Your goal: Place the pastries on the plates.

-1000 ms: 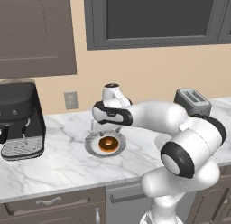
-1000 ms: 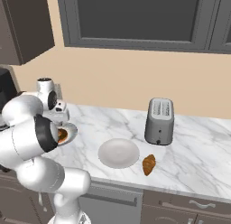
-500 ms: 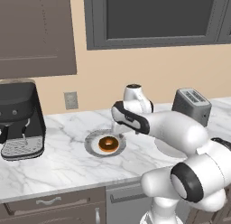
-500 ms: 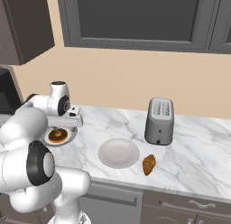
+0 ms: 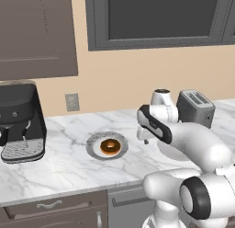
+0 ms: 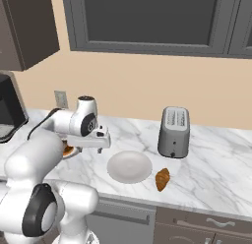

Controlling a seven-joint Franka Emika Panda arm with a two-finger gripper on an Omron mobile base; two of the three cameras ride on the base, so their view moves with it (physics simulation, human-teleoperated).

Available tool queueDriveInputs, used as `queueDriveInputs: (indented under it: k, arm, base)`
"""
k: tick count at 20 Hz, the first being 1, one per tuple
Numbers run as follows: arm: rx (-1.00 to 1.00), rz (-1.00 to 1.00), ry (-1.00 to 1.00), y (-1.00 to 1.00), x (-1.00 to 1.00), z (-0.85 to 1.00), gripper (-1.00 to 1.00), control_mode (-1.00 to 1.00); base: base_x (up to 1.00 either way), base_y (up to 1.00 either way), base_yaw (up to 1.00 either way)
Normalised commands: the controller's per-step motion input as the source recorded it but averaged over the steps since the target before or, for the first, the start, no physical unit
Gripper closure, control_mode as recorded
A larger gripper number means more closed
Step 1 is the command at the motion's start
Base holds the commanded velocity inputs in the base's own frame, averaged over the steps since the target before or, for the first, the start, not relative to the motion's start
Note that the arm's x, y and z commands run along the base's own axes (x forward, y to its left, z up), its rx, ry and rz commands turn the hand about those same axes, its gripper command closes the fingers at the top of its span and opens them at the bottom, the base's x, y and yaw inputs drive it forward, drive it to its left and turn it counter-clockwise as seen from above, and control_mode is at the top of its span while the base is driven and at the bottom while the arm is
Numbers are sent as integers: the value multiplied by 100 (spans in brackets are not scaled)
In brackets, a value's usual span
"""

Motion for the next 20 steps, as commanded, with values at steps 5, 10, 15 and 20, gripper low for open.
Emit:
queueDriveInputs:
  k: [5,10,15,20]
  arm:
    - [0,-1,11,-67,0,0,-100,-100]
    - [0,-2,6,-61,-1,0,-100,-100]
    - [0,-5,0,-57,0,0,-100,-100]
    - [0,-8,0,-63,-1,0,-100,-100]
  base:
    - [0,0,0]
    - [0,0,0]
    - [0,0,0]
    - [0,0,0]
